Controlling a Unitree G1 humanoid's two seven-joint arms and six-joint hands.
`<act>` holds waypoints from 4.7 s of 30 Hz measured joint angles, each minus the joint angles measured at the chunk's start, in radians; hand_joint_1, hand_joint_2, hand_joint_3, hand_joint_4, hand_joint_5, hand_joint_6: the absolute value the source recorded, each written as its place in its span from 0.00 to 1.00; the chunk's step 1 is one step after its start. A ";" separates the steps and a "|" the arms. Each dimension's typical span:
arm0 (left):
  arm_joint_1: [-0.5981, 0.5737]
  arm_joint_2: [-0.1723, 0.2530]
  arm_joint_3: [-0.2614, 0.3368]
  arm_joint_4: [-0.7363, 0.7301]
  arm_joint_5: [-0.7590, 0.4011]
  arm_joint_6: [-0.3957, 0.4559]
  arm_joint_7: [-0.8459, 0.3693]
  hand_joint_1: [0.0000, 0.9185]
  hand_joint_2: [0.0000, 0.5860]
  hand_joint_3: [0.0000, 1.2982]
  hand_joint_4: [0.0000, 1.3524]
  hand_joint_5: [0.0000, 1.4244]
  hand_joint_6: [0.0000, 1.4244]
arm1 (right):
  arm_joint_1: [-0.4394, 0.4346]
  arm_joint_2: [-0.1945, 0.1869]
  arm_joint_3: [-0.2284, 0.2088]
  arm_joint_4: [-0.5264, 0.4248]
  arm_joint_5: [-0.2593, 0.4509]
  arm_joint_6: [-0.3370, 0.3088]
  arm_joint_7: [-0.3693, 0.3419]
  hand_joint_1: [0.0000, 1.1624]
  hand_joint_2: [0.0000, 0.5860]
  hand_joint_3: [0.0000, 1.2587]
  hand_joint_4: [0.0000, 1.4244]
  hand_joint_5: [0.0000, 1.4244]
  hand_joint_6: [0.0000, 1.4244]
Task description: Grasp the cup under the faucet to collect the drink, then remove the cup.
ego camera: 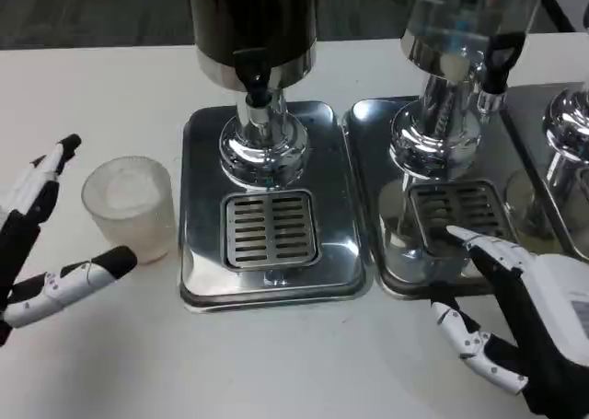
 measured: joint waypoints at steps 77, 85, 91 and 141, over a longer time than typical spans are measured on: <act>-0.572 0.051 -0.380 0.861 0.123 -0.057 0.234 0.00 0.00 0.00 0.00 0.07 0.17 | 0.037 0.051 0.051 -0.166 -0.022 0.063 0.103 0.24 0.74 0.27 0.20 0.19 0.24; -0.614 0.048 -0.408 0.933 0.126 -0.066 0.244 0.00 0.00 0.00 0.00 0.10 0.19 | 0.041 0.058 0.049 -0.169 -0.002 0.063 0.118 0.23 0.75 0.28 0.20 0.19 0.25; -0.633 0.044 -0.437 0.962 0.150 -0.077 0.309 0.00 0.00 0.00 0.00 0.12 0.21 | 0.051 0.058 0.042 -0.187 -0.001 0.063 0.132 0.23 0.75 0.28 0.20 0.19 0.25; -0.696 -0.038 -0.504 1.084 0.156 -0.128 0.458 0.10 0.25 0.39 0.40 0.58 0.81 | 0.074 0.058 0.009 -0.206 0.020 0.063 0.169 0.22 0.74 0.28 0.21 0.20 0.26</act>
